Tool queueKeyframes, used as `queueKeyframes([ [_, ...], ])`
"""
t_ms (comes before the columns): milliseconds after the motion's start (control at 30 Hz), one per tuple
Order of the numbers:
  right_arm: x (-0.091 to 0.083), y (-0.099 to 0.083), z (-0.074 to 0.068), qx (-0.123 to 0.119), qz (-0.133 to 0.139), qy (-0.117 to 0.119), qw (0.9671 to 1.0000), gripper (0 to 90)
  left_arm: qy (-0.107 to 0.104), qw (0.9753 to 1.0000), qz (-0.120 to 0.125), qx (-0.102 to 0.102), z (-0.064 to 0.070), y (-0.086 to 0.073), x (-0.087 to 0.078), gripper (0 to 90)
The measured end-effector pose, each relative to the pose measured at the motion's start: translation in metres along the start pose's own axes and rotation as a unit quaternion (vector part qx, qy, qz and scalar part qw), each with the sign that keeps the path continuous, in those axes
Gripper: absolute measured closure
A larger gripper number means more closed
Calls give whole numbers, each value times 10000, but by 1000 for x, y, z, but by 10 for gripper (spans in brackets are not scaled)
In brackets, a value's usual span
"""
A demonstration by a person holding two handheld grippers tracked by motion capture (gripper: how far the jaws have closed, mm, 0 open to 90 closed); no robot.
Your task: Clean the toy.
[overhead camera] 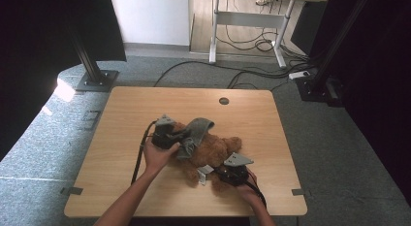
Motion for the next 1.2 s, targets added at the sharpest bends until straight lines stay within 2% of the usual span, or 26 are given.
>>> queueKeyframes([
  [33,0,0,0,23,-1,15,10000,657,113,9999,35,-82,-12,2,-6,830],
  [200,-1,-1,2,54,20,35,10000,663,301,9995,-2,-118,-28,-3,-15,831],
  [333,-1,-2,2,144,25,68,9999,657,247,9993,-66,-264,-39,-18,-15,830],
  [467,-2,-2,2,181,61,29,9998,616,194,9994,-57,-281,-39,-25,-13,832],
  [633,-11,1,4,224,132,93,9996,450,151,9995,-11,-274,-39,-33,-14,835],
  [667,-18,3,8,314,219,106,9992,401,146,9995,-16,-263,-39,-35,-14,836],
  [733,-23,6,10,400,306,127,9987,379,107,9995,17,-294,-38,-37,-15,836],
  [800,-32,11,15,558,468,137,9972,330,69,9995,27,-291,-37,-40,-15,837],
  [833,-38,15,19,718,609,123,9955,312,72,9996,24,-264,-36,-41,-16,838],
  [900,-51,28,26,1078,925,207,9896,245,61,9996,31,-263,-34,-43,-17,838],
  [933,-54,32,28,1116,975,162,9888,234,46,9997,24,-256,-34,-45,-18,838],
  [1100,-55,49,32,1259,1056,112,9863,197,36,9997,50,-231,-30,-52,-21,839],
  [1200,-47,59,32,1231,929,104,9880,183,7,9997,81,-244,-29,-56,-22,839],
])
Point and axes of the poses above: each handheld gripper's, and its own axes: x roughly forward along the jaws, y roughly out of its top, z roughly to its right, the point moved 9 cm from there along x, roughly forward along the jaws, and after that the axes turned 4 degrees about -z, right-handed, at the moved point
